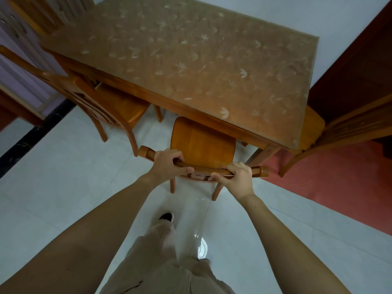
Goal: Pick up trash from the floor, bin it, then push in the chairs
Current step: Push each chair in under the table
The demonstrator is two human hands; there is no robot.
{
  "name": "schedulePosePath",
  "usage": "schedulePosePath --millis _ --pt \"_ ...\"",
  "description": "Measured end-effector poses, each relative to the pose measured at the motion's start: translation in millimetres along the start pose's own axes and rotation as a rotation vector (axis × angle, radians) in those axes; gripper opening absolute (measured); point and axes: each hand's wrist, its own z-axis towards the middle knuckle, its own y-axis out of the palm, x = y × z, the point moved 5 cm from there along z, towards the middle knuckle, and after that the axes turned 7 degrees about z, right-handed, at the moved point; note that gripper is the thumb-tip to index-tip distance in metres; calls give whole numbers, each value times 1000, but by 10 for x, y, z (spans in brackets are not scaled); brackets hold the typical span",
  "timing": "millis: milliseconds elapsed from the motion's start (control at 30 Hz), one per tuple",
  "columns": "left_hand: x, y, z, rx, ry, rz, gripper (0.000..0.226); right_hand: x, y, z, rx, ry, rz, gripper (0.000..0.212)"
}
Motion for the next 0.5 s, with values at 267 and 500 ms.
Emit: schedulePosePath --millis 267,500 --pt "-308 -157 435 -60 11 10 44 -152 163 350 18 37 -14 65" --pt "-446 -338 757 -74 53 -12 41 -239 292 638 31 92 -23 71"
